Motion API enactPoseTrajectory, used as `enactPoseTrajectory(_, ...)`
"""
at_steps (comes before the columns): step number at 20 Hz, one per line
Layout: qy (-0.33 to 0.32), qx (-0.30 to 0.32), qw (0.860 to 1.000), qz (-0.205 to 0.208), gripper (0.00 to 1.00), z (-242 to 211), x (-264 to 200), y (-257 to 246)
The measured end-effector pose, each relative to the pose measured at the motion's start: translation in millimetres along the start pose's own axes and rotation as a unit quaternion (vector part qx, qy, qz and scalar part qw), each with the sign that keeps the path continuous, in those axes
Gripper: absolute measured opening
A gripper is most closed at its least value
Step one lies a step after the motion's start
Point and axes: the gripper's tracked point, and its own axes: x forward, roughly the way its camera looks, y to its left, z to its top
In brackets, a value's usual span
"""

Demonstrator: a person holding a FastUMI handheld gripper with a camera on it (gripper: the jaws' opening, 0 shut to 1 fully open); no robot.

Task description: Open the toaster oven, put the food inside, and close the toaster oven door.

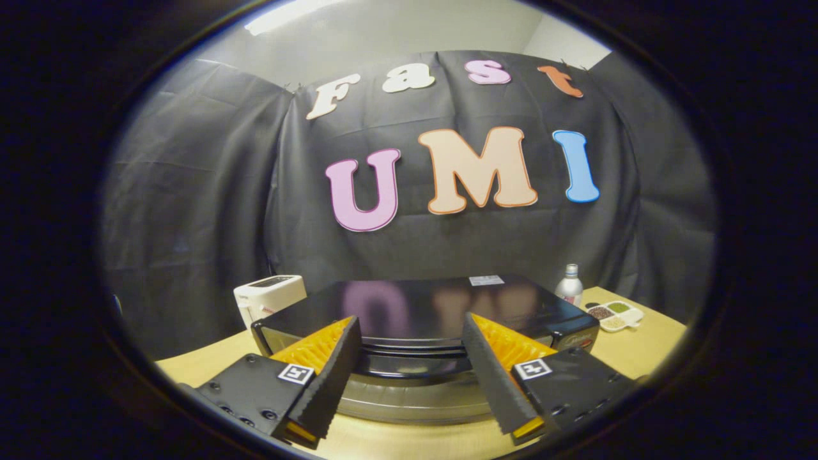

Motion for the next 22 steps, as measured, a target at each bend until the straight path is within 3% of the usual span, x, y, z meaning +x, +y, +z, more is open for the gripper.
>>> enactPoseTrajectory(17,-0.007,-0.002,1.0,-0.007,0.96,-32.6,-105.4,4.7)
enactPoseTrajectory(22,0.025,-0.001,1.0,-0.015,0.96,-54.4,-127.9,3.6)
